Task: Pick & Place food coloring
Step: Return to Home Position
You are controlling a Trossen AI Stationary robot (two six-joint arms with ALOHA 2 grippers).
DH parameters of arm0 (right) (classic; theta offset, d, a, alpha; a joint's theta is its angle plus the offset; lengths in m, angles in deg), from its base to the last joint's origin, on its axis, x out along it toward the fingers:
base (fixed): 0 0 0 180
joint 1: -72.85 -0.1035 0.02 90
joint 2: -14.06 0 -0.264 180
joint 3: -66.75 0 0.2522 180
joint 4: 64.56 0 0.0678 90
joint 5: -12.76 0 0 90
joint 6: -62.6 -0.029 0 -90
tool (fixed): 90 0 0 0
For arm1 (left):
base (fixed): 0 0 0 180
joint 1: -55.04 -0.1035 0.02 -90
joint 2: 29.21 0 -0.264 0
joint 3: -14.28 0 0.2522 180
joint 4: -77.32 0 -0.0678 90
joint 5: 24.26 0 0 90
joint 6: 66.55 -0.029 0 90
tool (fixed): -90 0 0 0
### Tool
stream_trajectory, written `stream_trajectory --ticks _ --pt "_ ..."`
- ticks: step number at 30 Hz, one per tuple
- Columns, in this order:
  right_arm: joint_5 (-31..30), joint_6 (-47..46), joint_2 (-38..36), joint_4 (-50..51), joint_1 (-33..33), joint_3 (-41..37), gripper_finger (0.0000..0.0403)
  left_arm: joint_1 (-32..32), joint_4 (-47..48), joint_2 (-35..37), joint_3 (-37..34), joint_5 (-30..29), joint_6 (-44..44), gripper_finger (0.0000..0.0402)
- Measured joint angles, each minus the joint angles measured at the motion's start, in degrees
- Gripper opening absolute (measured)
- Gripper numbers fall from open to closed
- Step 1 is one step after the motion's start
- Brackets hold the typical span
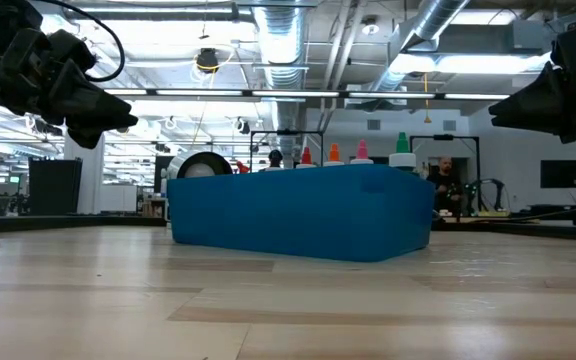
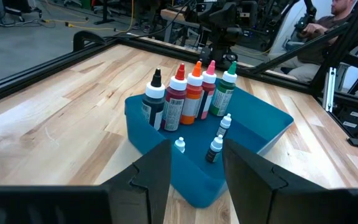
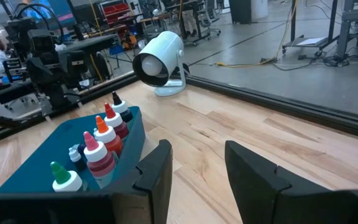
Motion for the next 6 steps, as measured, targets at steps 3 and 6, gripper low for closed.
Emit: stream_trajectory --ticks 3,6 --pt "0.00 0.00 0.00 0.02 -0.02 0.00 0.0139 0.00 0.00 0.00 0.00 0.00 0.00 0.0135" --pt "0.00 0.00 0.00 0.02 -0.02 0.00 0.0136 0.00 0.00 0.02 -0.02 0.00 0.00 0.0135"
